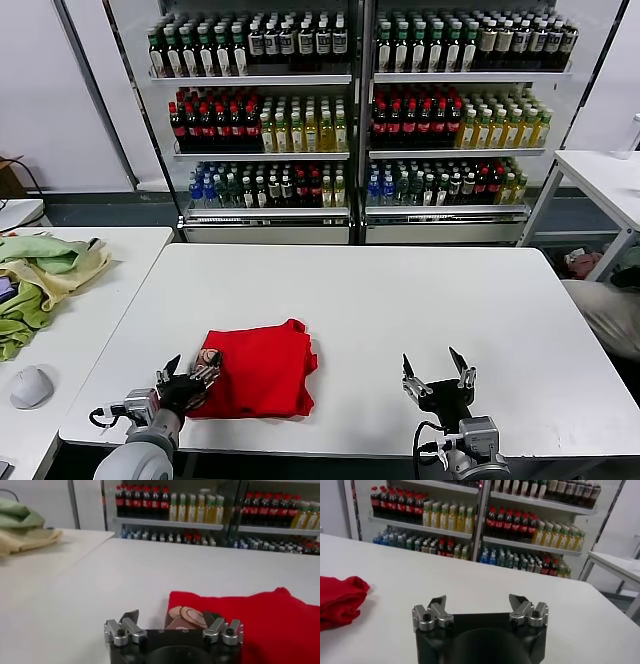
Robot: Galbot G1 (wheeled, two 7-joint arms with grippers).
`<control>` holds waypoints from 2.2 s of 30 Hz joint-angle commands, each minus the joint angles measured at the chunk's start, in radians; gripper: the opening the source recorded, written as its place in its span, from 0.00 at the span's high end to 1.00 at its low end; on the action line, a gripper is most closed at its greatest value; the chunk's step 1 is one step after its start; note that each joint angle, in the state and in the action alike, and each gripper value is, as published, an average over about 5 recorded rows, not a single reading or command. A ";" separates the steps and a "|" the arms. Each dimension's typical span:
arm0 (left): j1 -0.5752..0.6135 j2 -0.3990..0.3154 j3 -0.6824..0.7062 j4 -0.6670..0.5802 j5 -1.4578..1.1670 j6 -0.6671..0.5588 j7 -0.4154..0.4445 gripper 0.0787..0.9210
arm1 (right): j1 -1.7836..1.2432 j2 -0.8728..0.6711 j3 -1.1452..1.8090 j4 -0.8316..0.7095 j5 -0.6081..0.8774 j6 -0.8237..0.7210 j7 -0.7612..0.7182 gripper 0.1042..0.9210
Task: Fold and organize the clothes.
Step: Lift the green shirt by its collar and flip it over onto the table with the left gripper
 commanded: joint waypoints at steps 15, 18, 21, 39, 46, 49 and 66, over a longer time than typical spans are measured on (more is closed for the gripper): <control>0.006 -0.020 -0.017 0.045 -0.102 0.011 0.065 0.61 | -0.007 -0.002 0.005 0.006 0.001 0.004 0.005 0.12; 0.017 -0.006 -0.036 -0.006 -0.077 -0.010 0.063 0.72 | -0.006 -0.003 0.007 0.008 0.002 0.004 0.006 0.12; 0.041 0.056 -0.126 -0.116 -0.115 0.012 0.065 0.82 | -0.005 -0.005 0.011 0.005 0.004 0.005 0.005 0.12; 0.001 -0.018 0.242 -0.334 -0.042 0.121 0.033 0.95 | 0.021 -0.005 0.009 -0.019 0.011 0.007 0.006 0.12; -0.061 -0.228 0.534 -0.116 0.290 0.033 0.016 0.95 | 0.001 0.002 0.012 -0.017 0.002 0.017 0.007 0.12; -0.106 -0.280 0.515 -0.079 0.341 -0.006 -0.055 0.95 | 0.002 0.004 0.011 -0.014 0.001 0.017 0.007 0.12; -0.212 -0.347 0.456 -0.013 0.309 -0.088 -0.172 0.93 | 0.009 0.001 0.012 0.002 -0.003 0.011 0.007 0.12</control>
